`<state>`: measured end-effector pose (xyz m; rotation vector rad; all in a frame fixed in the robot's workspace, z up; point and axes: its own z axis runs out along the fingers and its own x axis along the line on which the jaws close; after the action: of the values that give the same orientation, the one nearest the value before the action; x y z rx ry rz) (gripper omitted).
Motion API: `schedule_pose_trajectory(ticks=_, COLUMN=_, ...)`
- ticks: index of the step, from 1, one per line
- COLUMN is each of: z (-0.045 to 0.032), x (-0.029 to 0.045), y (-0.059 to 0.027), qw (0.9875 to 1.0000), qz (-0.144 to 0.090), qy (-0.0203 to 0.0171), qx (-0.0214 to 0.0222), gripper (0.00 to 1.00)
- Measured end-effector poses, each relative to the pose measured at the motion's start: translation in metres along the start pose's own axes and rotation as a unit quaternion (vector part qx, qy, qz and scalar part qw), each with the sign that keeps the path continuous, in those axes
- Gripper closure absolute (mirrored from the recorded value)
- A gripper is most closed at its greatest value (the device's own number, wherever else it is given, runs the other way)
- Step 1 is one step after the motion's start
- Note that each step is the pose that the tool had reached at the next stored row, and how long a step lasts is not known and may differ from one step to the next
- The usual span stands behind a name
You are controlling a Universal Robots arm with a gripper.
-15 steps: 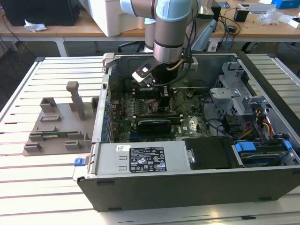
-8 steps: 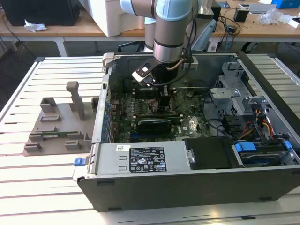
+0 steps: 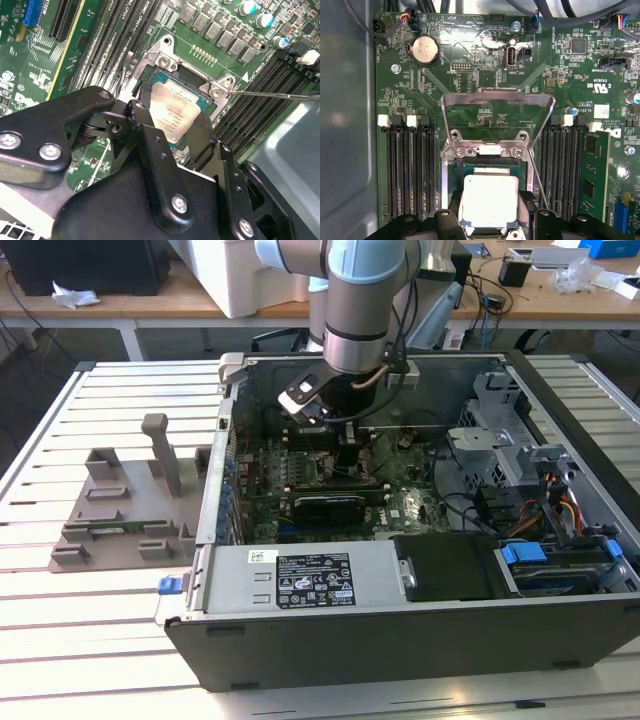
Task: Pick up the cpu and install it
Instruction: 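Place the cpu into insertion slot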
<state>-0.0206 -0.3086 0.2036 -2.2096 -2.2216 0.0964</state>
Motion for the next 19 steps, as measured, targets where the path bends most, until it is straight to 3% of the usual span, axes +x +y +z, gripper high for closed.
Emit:
schedule_pose_trajectory(ticks=3, z=0.0006, x=0.0005, y=0.0001, qw=1.0000, qz=-0.003, qy=-0.0006, qx=-0.0001, gripper=0.47)
schedule_pose_trajectory(ticks=6, z=0.0009, x=0.0011, y=0.0008, qw=0.9999, qz=-0.014, qy=-0.0036, qx=-0.0005, gripper=0.47)
schedule_pose_trajectory(ticks=19, z=0.0033, x=0.0019, y=0.0010, qw=0.9999, qz=-0.014, qy=-0.0026, qx=-0.0006, gripper=0.46)
